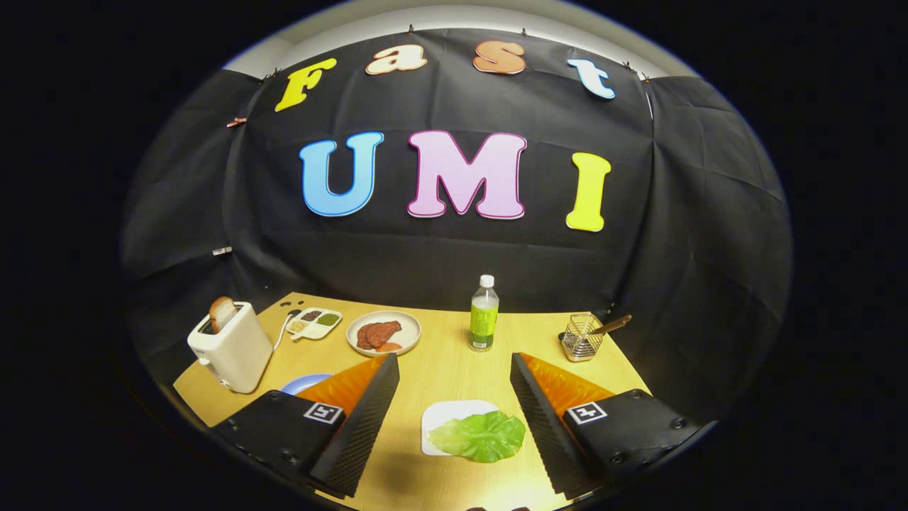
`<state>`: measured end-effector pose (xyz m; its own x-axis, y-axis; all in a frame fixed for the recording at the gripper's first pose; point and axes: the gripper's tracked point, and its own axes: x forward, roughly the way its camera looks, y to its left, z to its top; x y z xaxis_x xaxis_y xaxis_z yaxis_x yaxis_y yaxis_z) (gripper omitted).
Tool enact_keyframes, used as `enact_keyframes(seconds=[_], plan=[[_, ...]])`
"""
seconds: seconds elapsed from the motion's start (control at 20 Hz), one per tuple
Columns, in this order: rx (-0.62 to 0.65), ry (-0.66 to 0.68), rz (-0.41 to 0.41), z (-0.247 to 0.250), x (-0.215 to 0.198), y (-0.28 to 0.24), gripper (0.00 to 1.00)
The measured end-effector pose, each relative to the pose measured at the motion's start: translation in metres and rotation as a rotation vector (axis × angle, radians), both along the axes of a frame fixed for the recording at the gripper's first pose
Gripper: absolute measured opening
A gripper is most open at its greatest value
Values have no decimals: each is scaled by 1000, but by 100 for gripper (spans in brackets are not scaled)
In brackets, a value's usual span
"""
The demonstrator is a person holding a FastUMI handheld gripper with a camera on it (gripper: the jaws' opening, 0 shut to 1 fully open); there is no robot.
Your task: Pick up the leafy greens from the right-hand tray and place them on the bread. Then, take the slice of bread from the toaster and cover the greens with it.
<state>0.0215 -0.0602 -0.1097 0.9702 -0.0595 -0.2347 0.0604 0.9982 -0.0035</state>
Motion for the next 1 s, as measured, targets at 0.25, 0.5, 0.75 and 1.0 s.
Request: enact_keyframes(seconds=[0.25,0.5,0.75,1.0], plan=[[10,110,4,-57,14,-19,98],[21,242,22,-127,30,-28,98],[24,339,38,-180,43,-32,99],[42,426,48,-228,44,-31,99]])
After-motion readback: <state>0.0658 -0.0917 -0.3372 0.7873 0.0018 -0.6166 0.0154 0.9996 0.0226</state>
